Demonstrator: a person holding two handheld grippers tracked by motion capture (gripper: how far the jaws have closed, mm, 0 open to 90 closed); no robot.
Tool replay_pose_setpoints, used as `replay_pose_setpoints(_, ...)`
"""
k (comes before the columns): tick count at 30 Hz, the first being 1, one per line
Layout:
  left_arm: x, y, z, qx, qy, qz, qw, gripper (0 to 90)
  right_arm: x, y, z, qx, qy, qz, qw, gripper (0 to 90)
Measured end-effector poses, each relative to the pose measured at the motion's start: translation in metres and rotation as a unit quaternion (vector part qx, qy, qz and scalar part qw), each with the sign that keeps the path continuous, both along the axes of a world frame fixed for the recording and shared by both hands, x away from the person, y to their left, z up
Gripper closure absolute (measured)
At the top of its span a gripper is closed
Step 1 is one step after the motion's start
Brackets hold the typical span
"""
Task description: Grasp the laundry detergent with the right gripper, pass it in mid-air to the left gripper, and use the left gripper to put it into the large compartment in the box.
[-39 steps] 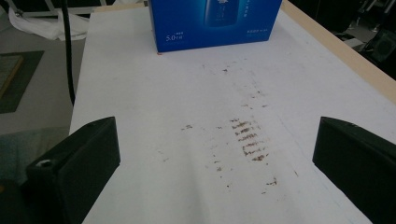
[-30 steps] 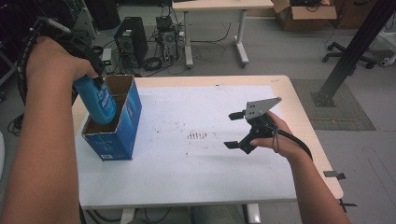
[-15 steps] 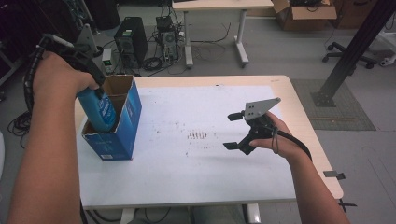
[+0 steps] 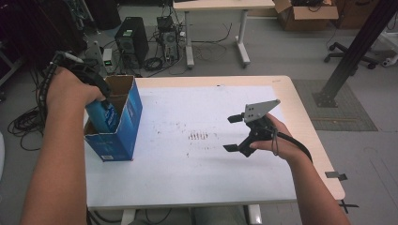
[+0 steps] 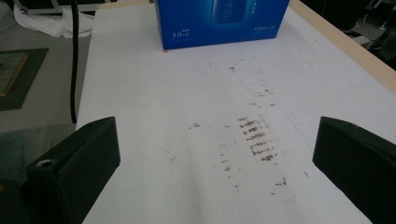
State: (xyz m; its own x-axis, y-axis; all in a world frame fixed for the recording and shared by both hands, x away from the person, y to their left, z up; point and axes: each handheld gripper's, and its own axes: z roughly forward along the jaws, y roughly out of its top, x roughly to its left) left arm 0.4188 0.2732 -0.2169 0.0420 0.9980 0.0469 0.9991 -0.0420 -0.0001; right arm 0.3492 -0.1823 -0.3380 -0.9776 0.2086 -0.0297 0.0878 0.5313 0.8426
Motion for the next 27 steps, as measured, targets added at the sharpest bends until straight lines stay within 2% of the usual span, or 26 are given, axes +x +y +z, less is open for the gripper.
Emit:
replay_pose_setpoints(15, 0.011, -0.004, -0.040, 0.002, 0.015, 0.004, 0.9999, 38.4, 0.002, -0.004, -0.004, 0.000, 0.005, -0.002, 1.0000, 0.8)
replay_pose_setpoints(27, 0.016, -0.005, -0.057, 0.007, 0.021, 0.001, 0.9998, 38.3, 0.002, -0.010, -0.009, -0.001, 0.009, -0.006, 0.9999, 0.8)
